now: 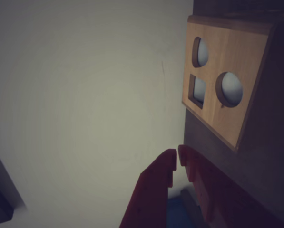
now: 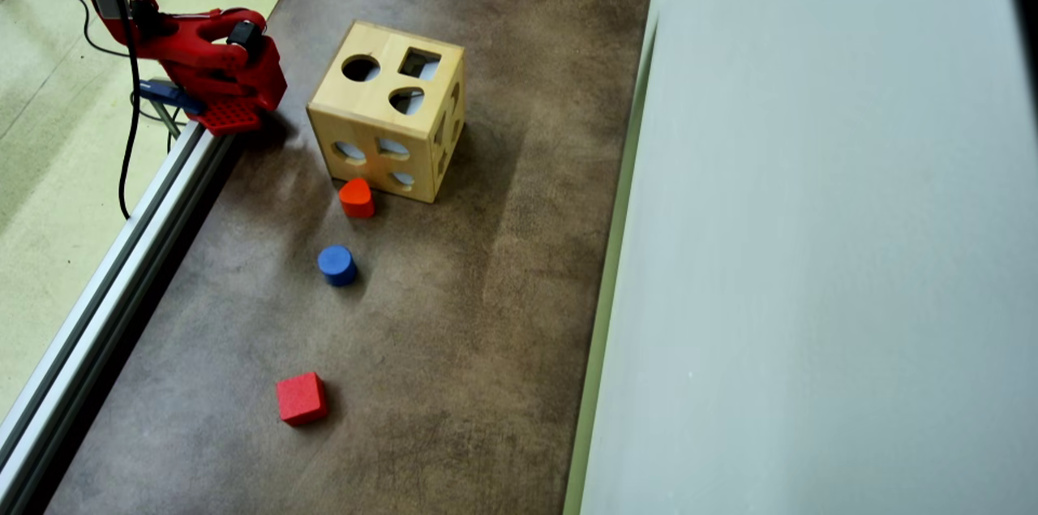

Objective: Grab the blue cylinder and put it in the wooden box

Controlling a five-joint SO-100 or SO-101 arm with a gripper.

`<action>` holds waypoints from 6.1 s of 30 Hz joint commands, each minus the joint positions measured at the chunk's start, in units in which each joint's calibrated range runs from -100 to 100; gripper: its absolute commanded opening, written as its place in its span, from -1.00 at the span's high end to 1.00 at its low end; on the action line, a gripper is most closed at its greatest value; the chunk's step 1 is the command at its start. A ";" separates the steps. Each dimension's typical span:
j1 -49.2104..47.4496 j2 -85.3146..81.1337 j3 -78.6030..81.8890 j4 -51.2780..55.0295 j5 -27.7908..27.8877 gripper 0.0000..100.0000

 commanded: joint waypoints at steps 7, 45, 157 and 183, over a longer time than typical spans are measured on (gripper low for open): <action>-0.20 0.01 -0.06 0.01 0.29 0.96; -0.34 6.72 -2.65 -0.15 0.49 0.81; 38.21 113.39 -15.00 -34.25 18.75 0.42; 38.73 121.62 -14.82 -39.80 18.51 0.44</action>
